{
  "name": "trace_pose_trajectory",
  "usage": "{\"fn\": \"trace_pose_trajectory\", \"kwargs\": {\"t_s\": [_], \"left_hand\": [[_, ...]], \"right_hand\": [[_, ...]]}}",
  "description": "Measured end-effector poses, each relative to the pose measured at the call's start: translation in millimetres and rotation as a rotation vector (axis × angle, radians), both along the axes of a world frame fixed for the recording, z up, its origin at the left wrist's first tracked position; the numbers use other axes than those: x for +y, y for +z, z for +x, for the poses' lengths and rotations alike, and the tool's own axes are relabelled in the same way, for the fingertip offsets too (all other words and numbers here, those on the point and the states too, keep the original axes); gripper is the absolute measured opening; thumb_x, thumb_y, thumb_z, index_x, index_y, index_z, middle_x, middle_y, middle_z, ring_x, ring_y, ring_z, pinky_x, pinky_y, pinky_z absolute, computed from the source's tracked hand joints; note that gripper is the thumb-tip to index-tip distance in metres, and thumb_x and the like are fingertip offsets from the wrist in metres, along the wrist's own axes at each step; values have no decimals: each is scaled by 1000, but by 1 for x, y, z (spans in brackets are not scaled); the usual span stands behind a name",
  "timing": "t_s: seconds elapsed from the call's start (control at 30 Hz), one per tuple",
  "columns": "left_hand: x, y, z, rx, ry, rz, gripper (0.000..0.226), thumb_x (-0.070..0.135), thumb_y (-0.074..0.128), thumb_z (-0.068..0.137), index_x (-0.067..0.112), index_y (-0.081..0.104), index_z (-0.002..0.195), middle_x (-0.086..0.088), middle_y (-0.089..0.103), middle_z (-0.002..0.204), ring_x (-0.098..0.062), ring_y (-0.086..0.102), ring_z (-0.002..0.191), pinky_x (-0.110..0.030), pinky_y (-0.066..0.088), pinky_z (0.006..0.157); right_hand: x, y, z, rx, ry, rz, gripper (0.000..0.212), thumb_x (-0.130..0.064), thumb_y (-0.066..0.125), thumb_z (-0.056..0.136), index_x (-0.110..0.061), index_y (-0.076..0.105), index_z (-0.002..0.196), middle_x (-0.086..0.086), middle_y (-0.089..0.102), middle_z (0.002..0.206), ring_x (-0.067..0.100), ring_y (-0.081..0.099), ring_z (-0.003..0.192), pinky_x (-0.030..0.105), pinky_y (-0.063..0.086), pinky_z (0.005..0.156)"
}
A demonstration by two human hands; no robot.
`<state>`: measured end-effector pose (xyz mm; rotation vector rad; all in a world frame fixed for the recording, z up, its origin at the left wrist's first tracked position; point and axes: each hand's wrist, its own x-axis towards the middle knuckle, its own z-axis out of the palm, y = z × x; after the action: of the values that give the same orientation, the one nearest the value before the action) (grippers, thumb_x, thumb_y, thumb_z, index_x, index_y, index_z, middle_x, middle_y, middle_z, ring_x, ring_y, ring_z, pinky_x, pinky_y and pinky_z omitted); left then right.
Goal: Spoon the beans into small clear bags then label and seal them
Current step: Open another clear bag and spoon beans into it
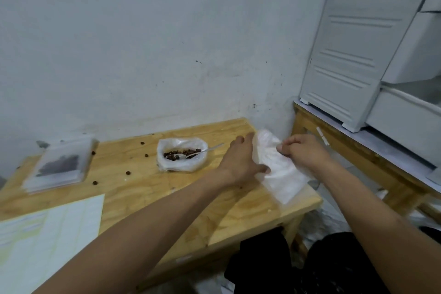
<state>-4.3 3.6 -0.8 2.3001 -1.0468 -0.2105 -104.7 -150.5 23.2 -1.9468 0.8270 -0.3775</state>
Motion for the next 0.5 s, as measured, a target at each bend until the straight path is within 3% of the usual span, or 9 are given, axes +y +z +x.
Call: {"fn": "trace_pose_trajectory", "kwargs": {"t_s": [0.1,0.23,0.33,0.4,0.5], "left_hand": [[10,30,12,63,104,-247,94,31,85,81,12,32,156,-13,60,128,-30,58,118,-39,47,99],[36,69,39,297,156,-406,44,14,81,84,6,65,125,-10,70,95,-24,67,83,-38,56,82],[62,88,52,327,169,-565,14,1,74,87,2,74,101,-10,68,77,-16,59,57,-33,57,66],[82,101,57,245,207,-644,11,3,73,89,7,77,99,-4,70,79,-12,61,61,-28,57,67],[109,109,67,145,269,-725,10,8,73,90,13,78,96,2,74,83,-7,65,69,-25,58,74]], "right_hand": [[-4,10,7,-142,20,159,3,-8,77,88,-9,75,91,7,76,91,21,70,85,35,59,88],[17,32,20,-330,79,261,9,-3,72,91,-5,72,100,10,76,95,16,70,81,21,58,76],[37,36,38,-376,12,23,19,-14,74,91,-14,67,109,0,72,96,11,67,81,25,54,78],[57,40,54,-411,-30,-202,23,-24,74,92,-20,63,112,-8,67,101,4,64,85,26,51,80],[97,60,71,-481,41,-293,22,-40,68,95,-19,69,101,-10,71,94,4,67,85,27,52,78]]}}
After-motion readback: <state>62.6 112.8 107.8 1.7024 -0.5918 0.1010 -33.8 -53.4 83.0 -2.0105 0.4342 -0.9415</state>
